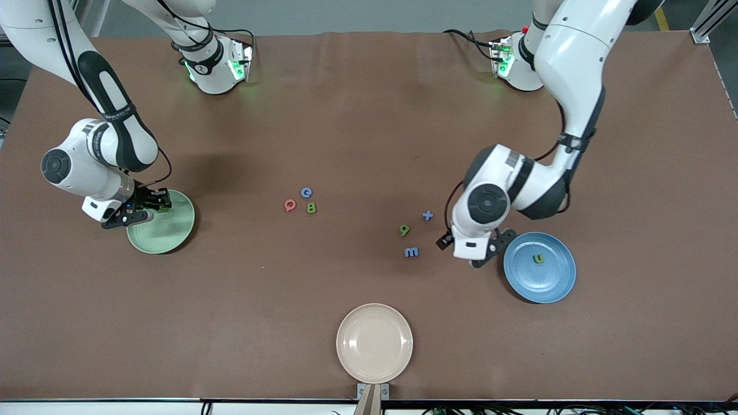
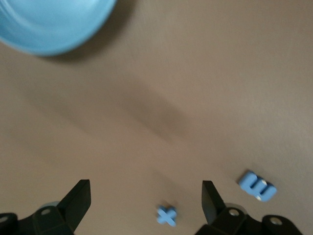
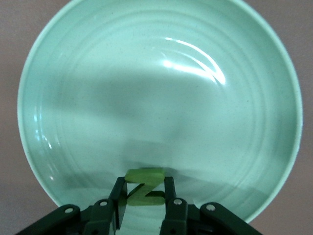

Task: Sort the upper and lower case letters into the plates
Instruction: 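Release the Z onto the green plate while the left gripper reaches the x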

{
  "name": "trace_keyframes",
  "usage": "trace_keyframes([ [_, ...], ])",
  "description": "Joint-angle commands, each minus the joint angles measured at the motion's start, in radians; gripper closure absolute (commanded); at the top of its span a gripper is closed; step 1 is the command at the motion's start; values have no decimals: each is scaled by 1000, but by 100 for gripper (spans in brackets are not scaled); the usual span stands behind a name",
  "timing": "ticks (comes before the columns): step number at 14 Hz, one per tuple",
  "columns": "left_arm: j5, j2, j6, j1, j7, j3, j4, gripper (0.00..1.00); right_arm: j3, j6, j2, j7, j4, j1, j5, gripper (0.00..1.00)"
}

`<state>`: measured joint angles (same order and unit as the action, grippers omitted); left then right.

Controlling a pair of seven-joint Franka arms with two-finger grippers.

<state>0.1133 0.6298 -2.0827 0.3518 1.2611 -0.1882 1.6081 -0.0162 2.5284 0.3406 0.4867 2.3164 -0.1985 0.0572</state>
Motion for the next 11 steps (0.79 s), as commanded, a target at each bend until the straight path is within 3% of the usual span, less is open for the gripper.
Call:
trace_keyframes([
  [1,11,-25,-130,41,99,6,114,0,18,9,1,6,11,-21,-14,77],
  [2,12,-25,-182,55,124,6,151,0,18,7,0,6,11,-21,-14,73],
  [3,14,-28,-213,67,142,6,176,4,18,7,0,6,11,-21,-14,60],
  [5,16,-51,-232,79,175,6,223,6,18,4,-5,6,11,-18,-14,4],
  [8,16,-91,-338,79,193,-8,328,13,24,-57,-58,-13,0,-6,-14,0],
  [11,17,-84,-401,81,199,-10,352,21,27,-147,-109,-116,-34,59,-8,1],
])
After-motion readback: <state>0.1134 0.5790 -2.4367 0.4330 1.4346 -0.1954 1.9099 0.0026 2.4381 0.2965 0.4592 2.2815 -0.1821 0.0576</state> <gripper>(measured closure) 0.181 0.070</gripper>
